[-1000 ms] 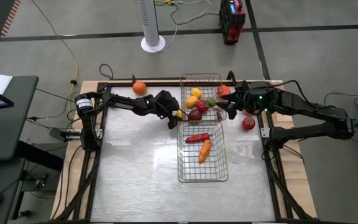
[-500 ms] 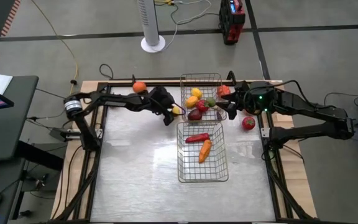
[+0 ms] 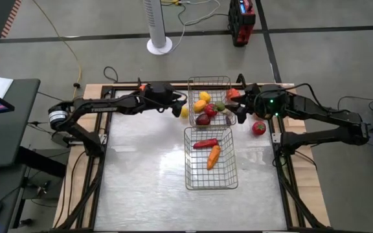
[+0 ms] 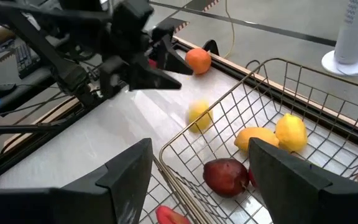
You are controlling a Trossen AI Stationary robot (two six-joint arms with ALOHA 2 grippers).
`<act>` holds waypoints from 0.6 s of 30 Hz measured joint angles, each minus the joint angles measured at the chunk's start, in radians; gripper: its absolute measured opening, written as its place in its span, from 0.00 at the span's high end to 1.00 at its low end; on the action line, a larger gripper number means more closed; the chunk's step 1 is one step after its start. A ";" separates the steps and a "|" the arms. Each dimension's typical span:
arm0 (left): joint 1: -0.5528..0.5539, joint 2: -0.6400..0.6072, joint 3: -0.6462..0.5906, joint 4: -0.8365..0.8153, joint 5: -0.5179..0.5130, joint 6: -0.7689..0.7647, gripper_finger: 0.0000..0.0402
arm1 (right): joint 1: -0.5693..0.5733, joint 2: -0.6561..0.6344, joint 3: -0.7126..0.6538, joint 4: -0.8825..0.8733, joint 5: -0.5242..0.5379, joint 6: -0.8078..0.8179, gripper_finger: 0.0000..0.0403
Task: Sort produce into baskets
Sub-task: Put the yellow lemon into the top wire basket
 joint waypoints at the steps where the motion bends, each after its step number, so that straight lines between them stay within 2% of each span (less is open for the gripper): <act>1: -0.006 0.006 0.000 0.045 -0.001 -0.029 0.49 | 0.000 0.000 0.000 -0.001 0.001 0.000 0.28; 7: -0.031 0.080 0.001 0.197 0.006 -0.077 0.49 | 0.000 0.001 0.000 -0.004 0.000 0.000 0.28; 10: -0.031 0.080 0.021 0.123 -0.011 -0.049 0.48 | 0.001 0.001 0.000 -0.006 -0.005 0.009 0.28; 15: 0.004 0.080 0.033 -0.073 -0.159 -0.042 0.48 | 0.009 0.001 0.000 -0.007 -0.012 0.019 0.28; 18: 0.044 0.081 0.034 -0.170 -0.196 -0.033 0.48 | 0.009 0.001 0.000 -0.007 -0.013 0.019 0.28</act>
